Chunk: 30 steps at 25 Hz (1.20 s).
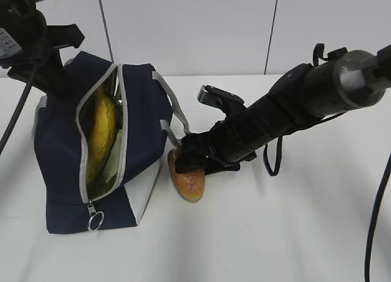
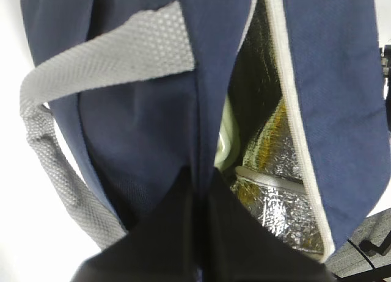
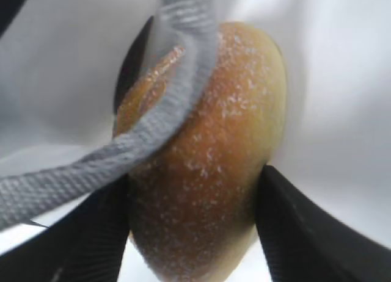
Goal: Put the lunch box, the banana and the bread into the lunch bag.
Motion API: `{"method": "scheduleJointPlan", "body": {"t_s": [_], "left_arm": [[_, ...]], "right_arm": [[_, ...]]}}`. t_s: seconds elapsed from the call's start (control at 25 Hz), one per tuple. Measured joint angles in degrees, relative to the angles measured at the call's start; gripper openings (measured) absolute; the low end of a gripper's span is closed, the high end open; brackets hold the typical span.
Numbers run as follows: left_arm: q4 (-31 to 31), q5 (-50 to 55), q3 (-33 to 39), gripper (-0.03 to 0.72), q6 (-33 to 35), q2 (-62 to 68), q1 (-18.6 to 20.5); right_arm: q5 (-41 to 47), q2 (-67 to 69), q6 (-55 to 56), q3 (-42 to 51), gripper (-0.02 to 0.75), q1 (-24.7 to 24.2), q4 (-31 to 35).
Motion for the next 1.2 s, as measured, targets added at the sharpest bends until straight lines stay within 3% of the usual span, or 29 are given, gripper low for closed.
{"method": "scheduleJointPlan", "body": {"t_s": [0.48,0.72,1.2], "left_arm": [[0.0,0.0,0.0,-0.002,0.0,0.0,0.0],[-0.1,0.0,0.0,-0.002,0.0,0.0,0.0],[-1.1,0.0,0.0,-0.002,0.0,0.0,0.0]], "right_arm": [[4.4,-9.7,9.1,0.0,0.464,-9.5,-16.9],[4.8,-15.8,10.3,0.0,0.463,-12.1,-18.9],[5.1,-23.4,11.9,-3.0,0.463,-12.5,-22.6]]}}
